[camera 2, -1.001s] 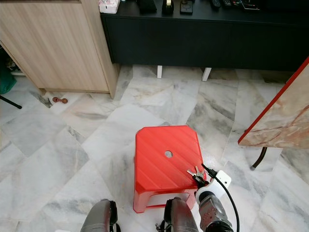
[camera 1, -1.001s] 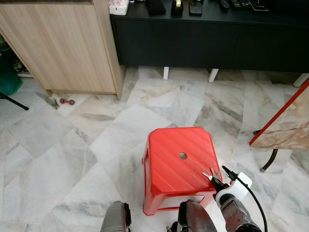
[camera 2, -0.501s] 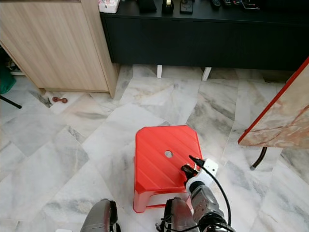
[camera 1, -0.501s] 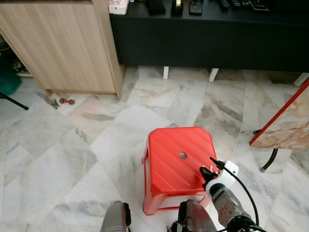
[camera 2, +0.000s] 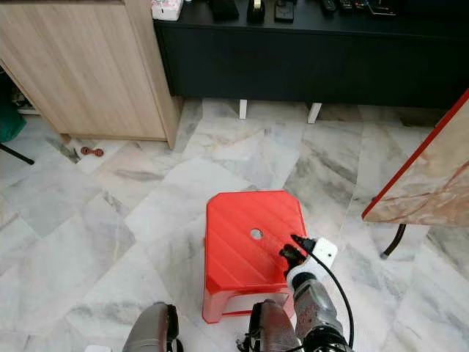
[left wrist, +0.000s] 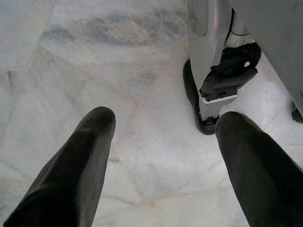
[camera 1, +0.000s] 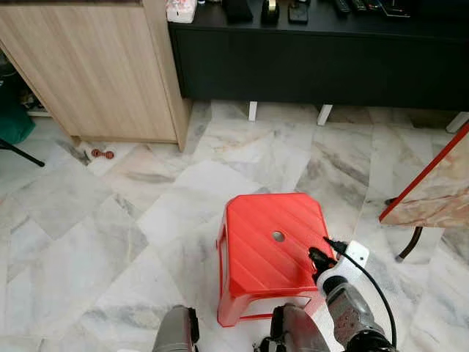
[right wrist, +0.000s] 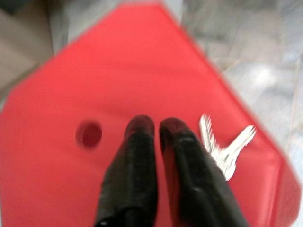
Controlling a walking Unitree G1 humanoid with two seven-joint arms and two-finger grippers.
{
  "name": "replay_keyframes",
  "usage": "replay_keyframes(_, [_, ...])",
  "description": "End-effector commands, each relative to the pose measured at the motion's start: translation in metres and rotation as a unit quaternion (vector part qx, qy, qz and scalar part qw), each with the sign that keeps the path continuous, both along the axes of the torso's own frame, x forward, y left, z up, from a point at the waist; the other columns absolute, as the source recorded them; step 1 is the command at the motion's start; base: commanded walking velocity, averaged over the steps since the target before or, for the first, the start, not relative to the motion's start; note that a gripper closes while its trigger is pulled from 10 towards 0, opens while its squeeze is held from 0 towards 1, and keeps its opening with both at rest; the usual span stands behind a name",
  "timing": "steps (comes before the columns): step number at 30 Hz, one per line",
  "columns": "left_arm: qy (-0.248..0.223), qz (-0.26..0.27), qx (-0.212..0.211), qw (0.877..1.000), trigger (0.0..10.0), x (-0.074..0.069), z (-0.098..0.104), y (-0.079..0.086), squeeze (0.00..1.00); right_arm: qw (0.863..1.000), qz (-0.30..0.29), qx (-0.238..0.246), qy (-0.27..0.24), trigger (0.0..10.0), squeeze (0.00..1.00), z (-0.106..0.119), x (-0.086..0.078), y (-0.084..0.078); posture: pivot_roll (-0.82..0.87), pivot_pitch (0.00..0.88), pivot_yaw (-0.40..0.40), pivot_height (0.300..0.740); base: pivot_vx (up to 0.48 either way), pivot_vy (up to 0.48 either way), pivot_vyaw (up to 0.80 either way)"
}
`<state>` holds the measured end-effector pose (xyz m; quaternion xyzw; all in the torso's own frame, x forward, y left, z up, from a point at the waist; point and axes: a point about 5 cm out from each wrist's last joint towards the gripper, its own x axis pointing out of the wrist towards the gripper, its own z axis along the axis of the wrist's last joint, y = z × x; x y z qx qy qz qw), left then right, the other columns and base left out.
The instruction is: Hang keys on a hook
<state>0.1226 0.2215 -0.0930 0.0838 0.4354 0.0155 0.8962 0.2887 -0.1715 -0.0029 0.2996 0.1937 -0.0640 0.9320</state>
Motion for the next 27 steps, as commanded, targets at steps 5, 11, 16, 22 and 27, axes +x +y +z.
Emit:
replay_keyframes(5, [0.02, -0.024, -0.009, 0.999, 10.0, -0.009, -0.006, -0.013, 0.0, 0.999, -0.037, 0.002, 0.012, 10.0, 1.0, -0.003, -0.006, 0.002, 0.1, 0.186, -0.086, 0.634, 0.0, 0.0, 0.0])
replay_keyframes(11, [0.021, -0.023, -0.011, 0.999, 10.0, -0.009, -0.006, -0.014, 0.0, 0.995, -0.062, 0.01, 0.072, 10.0, 1.0, -0.014, -0.012, 0.002, 0.1, 0.179, -0.088, 0.634, 0.0, 0.0, 0.0])
replay_keyframes(16, [0.02, -0.022, -0.01, 1.0, 10.0, -0.009, -0.006, -0.014, 0.0, 0.993, -0.063, 0.031, 0.094, 10.0, 1.0, -0.02, -0.016, 0.004, 0.1, 0.174, -0.089, 0.634, 0.0, 0.0, 0.0])
replay_keyframes(22, [0.021, -0.021, -0.009, 1.0, 10.0, -0.009, -0.006, -0.013, 0.0, 0.993, -0.059, 0.04, 0.092, 10.0, 1.0, -0.018, -0.013, 0.006, 0.1, 0.163, -0.086, 0.634, 0.0, 0.0, 0.0])
replay_keyframes(27, [0.021, -0.021, -0.008, 1.0, 10.0, -0.01, -0.006, -0.012, 0.0, 0.993, -0.049, 0.047, 0.097, 10.0, 0.0, -0.02, -0.016, 0.01, 0.11, 0.161, -0.084, 0.634, 0.0, 0.0, 0.0])
